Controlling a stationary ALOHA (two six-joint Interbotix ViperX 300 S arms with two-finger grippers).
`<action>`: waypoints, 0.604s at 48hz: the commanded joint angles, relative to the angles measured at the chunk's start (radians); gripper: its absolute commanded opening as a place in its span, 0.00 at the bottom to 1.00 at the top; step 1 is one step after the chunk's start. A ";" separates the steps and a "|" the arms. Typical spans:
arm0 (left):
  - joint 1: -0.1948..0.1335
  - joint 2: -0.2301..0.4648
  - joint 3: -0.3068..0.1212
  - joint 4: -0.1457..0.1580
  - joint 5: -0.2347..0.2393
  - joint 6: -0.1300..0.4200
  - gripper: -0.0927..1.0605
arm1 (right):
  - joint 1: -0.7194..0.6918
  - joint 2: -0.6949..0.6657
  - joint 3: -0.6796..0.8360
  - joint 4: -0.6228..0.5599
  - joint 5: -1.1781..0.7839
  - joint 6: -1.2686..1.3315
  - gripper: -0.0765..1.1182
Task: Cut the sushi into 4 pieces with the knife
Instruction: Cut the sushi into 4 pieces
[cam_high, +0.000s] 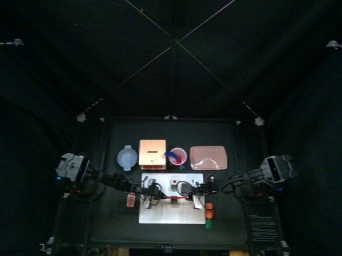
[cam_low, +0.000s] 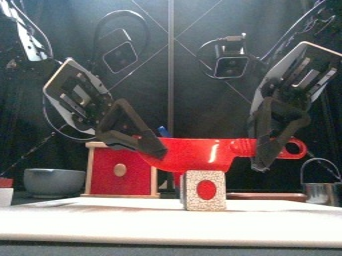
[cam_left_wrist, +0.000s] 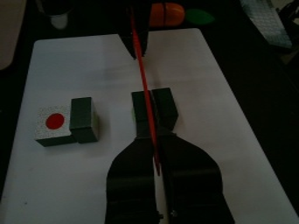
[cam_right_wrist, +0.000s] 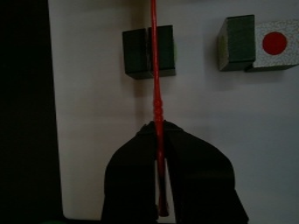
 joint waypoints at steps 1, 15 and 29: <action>-0.023 0.014 -0.023 0.003 0.005 0.003 0.30 | -0.003 0.008 -0.012 0.000 -0.005 0.003 0.11; -0.026 0.052 -0.020 -0.049 0.067 0.003 0.30 | -0.003 0.057 -0.012 0.005 -0.012 0.005 0.11; -0.031 0.150 -0.041 -0.081 0.126 0.005 0.30 | -0.003 0.156 -0.015 0.020 -0.041 0.005 0.11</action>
